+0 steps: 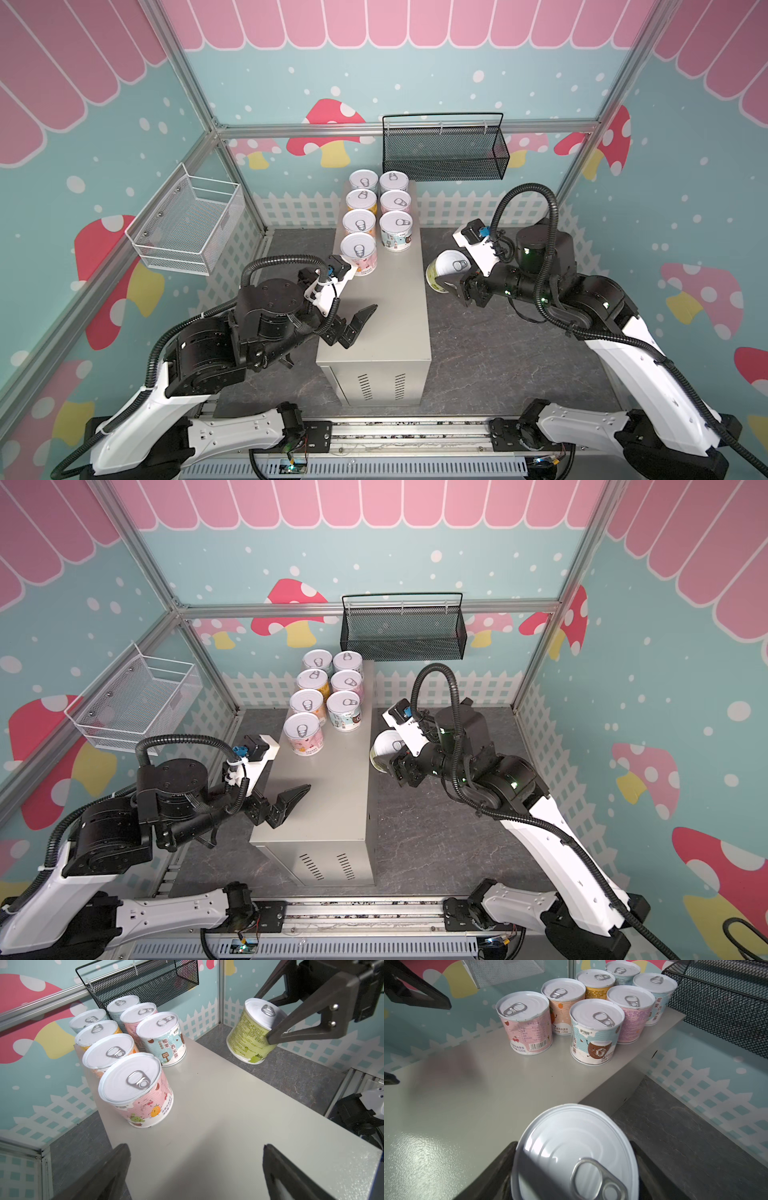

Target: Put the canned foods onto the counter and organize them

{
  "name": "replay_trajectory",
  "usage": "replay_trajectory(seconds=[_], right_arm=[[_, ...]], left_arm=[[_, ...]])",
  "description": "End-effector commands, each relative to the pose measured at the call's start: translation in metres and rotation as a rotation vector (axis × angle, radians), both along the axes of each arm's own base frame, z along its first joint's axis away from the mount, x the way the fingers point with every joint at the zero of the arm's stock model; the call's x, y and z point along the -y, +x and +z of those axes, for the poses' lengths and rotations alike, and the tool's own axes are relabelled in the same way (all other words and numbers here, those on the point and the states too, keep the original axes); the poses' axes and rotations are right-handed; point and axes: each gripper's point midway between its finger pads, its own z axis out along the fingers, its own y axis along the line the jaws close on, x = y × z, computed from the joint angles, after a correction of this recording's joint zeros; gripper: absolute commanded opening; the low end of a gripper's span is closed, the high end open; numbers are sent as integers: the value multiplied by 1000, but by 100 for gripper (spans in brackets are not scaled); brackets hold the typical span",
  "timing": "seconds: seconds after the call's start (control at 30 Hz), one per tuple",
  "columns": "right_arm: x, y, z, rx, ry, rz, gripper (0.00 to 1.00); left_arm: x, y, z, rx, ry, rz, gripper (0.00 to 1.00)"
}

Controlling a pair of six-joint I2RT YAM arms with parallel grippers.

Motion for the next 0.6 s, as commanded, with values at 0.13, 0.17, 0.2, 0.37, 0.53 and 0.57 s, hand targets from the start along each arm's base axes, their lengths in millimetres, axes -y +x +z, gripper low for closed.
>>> replay_trajectory(seconds=[0.13, 0.17, 0.2, 0.37, 0.53, 0.57], right_arm=[[-24, -8, 39, 65, 77, 127, 65], [-26, -7, 38, 58, 74, 129, 65], [-29, -5, 38, 52, 71, 129, 65], [-42, 2, 30, 13, 51, 145, 67], [-57, 6, 24, -11, 45, 164, 69], [-60, 7, 22, -17, 42, 169, 70]], left_arm=[[-1, 4, -2, 66, -25, -3, 99], [-3, 5, -3, 71, -23, 0, 100], [-3, 6, -4, 73, -23, 1, 99], [-2, 6, -5, 99, -40, -12, 100], [1, 12, -11, 129, -23, -8, 99], [0, 14, -12, 135, -22, -4, 99]])
